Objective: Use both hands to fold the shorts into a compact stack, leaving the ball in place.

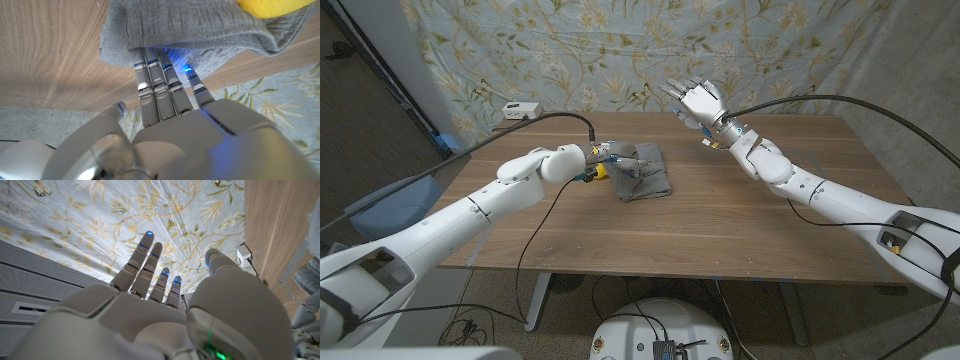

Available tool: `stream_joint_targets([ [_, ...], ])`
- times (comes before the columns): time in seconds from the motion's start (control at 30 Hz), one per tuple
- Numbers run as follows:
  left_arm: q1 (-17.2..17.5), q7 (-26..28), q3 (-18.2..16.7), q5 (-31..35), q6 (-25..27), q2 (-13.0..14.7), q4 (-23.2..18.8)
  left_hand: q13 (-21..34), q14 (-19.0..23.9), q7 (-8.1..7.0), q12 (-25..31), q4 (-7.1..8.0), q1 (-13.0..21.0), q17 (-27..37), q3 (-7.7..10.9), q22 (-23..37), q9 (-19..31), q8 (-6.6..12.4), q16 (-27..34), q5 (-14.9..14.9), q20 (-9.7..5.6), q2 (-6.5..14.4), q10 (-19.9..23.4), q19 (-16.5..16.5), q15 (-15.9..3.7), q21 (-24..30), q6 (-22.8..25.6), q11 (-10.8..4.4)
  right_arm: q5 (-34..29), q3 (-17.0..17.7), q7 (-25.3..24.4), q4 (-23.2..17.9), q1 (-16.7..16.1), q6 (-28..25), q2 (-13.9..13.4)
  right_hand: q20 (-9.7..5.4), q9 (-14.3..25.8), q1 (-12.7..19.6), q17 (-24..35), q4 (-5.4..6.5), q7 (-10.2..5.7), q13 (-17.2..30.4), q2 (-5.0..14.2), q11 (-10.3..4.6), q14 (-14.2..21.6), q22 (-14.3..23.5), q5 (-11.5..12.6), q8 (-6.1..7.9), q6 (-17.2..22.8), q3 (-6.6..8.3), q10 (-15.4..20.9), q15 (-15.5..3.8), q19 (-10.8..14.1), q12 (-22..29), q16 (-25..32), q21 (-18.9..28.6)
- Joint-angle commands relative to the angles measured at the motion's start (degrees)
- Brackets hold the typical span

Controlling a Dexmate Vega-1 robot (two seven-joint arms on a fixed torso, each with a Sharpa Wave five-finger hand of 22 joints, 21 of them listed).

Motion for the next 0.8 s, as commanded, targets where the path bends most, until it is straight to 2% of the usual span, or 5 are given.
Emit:
stream_joint_targets([
  [0.03,4.33,-5.15,-1.12,8.08,10.87,5.83,-13.94,1.45,7.92,0.88,1.9,-0.18,-1.54,0.23,1.33,0.43,0.37,0.92,0.9,0.55,-2.86,1.1,5.17,7.28,-0.26,3.12,4.55,0.57,-1.54,0.37,1.85,-2.84,-0.8,-0.55,-0.58,-0.04,0.18,0.06,0.02,-0.05,-0.54,0.05,0.49,-0.03,0.43,0.18,-0.47,-0.13,0.02,0.58,0.39,-9.36,0.45,0.27,0.35,-0.29],
  [0.17,4.13,-15.26,0.28,13.47,21.93,5.72,-18.5,1.32,8.71,0.38,0.9,-0.3,-2.27,0.07,2.12,0.63,0.41,-0.23,-0.22,0.44,-5.14,0.87,4.63,12.68,-0.53,5.6,3.26,-0.71,-2.16,0.62,2.62,-4.2,-1.31,-0.7,-0.91,-0.05,0.17,0.02,0.0,-0.09,-0.41,0.05,0.55,-0.11,0.45,0.18,-0.58,-0.16,-0.04,0.65,0.32,-9.38,0.47,0.23,0.35,-0.32],
  [0.5,3.55,-32.1,5.4,28.28,38.17,4.92,-22.26,-0.59,5.75,-0.84,-3.46,-0.61,-3.56,-0.38,3.36,0.14,0.27,-3.9,-3.6,0.53,-6.39,0.02,0.97,18.7,1.94,7.84,-2.71,-1.48,-3.82,1.19,4.68,-7.33,-2.81,-0.6,-1.45,0.02,0.16,-0.04,-0.07,-0.2,-0.26,0.04,0.61,0.05,0.44,0.18,-0.81,-0.04,0.31,0.81,0.37,-9.38,0.51,0.23,0.34,-0.37],
  [0.73,3.01,-45.37,6.65,36.48,46.14,2.97,-21.82,-1.33,15.31,2.48,-3.85,-0.63,-4.75,-0.51,4.34,-0.4,0.53,-5.08,-2.2,0.59,-6.53,-0.23,6.91,27.53,2.11,10.67,-4.28,-1.01,-5.25,2.01,6.12,-10.29,-4.44,-1.14,-2.32,0.06,0.16,-0.07,-0.12,-0.28,-0.21,0.04,0.59,0.09,0.42,0.18,-0.94,0.05,0.55,0.88,0.41,-9.37,0.55,0.24,0.32,-0.4],
  [0.8,4.48,-44.1,6.06,37.74,46.22,3.32,-22.53,-1.38,16.65,2.97,-4.07,-0.65,-4.83,-0.5,4.66,-0.48,0.59,-5.32,-2.08,0.56,-6.19,-0.24,7.41,29.29,2.28,11.18,-4.9,-0.67,-5.77,2.33,6.61,-11.15,-4.96,-1.4,-2.6,0.07,0.16,-0.07,-0.15,-0.36,-0.21,0.03,0.56,0.16,0.42,0.17,-1.01,0.15,0.81,0.94,0.45,-9.38,0.56,0.24,0.31,-0.43],
])
